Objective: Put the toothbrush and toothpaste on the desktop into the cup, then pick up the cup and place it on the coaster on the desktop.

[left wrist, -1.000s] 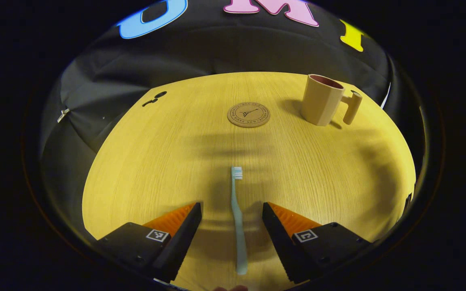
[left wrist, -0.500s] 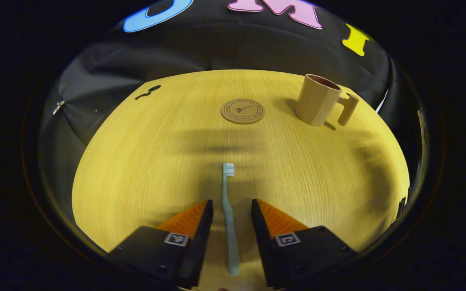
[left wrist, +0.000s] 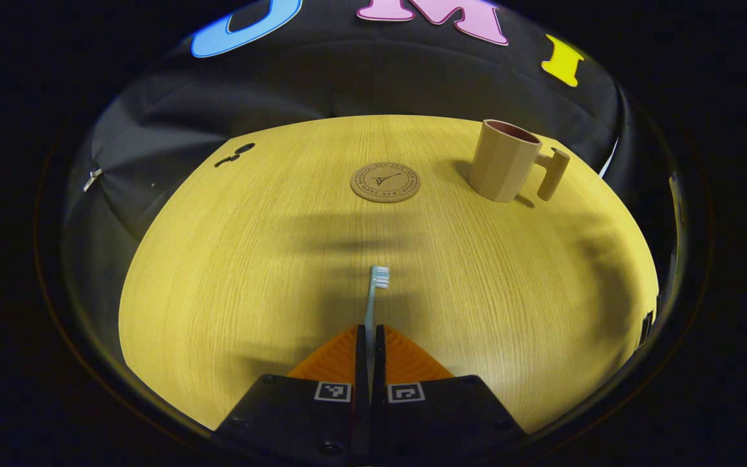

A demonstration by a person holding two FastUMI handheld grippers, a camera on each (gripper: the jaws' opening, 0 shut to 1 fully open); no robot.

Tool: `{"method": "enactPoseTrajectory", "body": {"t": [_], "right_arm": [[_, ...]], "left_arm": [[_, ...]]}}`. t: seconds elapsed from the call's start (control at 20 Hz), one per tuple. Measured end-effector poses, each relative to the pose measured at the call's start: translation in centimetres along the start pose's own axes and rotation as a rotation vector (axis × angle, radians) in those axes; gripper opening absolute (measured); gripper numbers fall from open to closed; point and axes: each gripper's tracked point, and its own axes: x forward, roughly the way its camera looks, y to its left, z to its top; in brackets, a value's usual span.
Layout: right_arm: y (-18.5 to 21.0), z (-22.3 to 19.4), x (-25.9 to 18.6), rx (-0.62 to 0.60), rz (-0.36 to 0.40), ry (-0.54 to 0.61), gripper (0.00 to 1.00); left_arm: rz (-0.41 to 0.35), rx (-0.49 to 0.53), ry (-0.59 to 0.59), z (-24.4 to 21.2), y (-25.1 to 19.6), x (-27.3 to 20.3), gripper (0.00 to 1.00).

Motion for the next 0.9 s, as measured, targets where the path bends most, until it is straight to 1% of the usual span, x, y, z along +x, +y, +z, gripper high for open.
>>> {"method": "enactPoseTrajectory", "body": {"t": [0.15,0.25,0.45,0.7,0.9], "right_arm": [[0.3,0.8,-0.2,-0.002,0.015,-0.021,0.16],[0.8,1.5,-0.2,-0.008,0.032,-0.035,0.16],[2.4,4.1,0.5,-0.023,0.074,-0.068,0.15],[5.6,10.0,3.7,-0.083,0.147,-0.167,0.15],[9.5,13.8,8.1,-0.140,0.231,-0.224,0.15]], "left_arm": [[-0.063,-0.009,-0.101,2.4,-1.9,-1.9,0.06],[-0.131,-0.053,-0.175,4.5,-3.7,-4.0,0.06],[-0.193,-0.139,-0.304,8.3,-5.9,-8.6,0.06],[-0.252,-0.198,-0.441,11.9,-7.4,-14.5,0.06],[-0.261,-0.229,-0.499,12.8,-7.4,-17.8,0.06]]}}
